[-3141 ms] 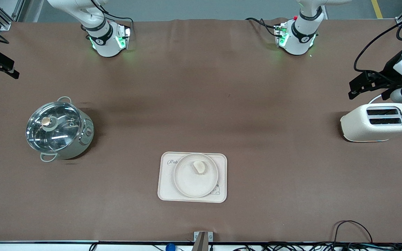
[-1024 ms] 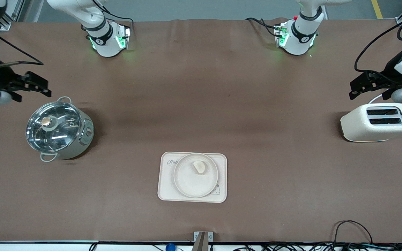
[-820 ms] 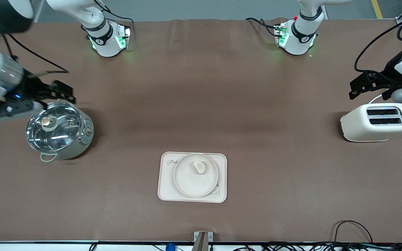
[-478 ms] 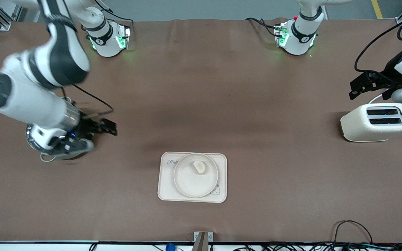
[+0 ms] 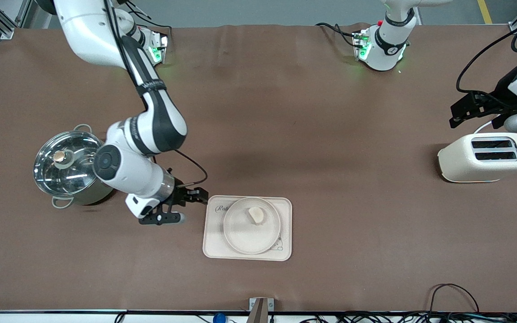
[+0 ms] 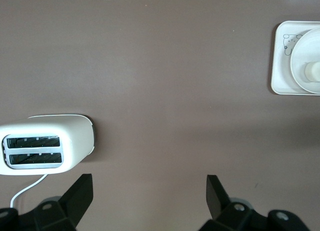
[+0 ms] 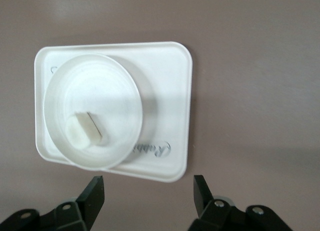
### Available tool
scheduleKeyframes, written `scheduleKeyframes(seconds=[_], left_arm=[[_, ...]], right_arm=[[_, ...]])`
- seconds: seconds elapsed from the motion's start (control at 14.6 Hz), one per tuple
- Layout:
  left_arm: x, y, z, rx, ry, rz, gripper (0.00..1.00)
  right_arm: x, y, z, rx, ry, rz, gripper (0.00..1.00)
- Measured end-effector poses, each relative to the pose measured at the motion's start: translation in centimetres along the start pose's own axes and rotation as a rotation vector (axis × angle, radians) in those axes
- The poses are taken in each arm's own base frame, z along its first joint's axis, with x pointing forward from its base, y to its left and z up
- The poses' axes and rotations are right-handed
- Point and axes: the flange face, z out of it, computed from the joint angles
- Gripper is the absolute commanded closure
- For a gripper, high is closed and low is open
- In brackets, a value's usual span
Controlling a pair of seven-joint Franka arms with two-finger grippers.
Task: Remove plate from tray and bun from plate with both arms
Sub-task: 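Lower the open right gripper onto the rim of the white plate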
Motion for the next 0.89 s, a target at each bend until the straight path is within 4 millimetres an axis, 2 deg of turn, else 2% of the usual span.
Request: scheduleKeyframes(seconds=[0.34, 0.61, 0.89], left_arm=[[0.0, 0.0, 0.0, 0.000, 0.000, 0.000, 0.00], [0.0, 0.0, 0.0, 0.000, 0.000, 0.000, 0.00], [0.0, 0.0, 0.0, 0.000, 0.000, -0.001, 0.00]], right_arm=[[-0.1, -0.8, 5.1, 0.001, 0.045, -0.011, 0.20], [-0.4, 0.0, 8.4, -0.016, 0.028, -0.007, 0.29], [-0.5, -0.1, 10.0, -0.019, 0.020, -0.025, 0.37]])
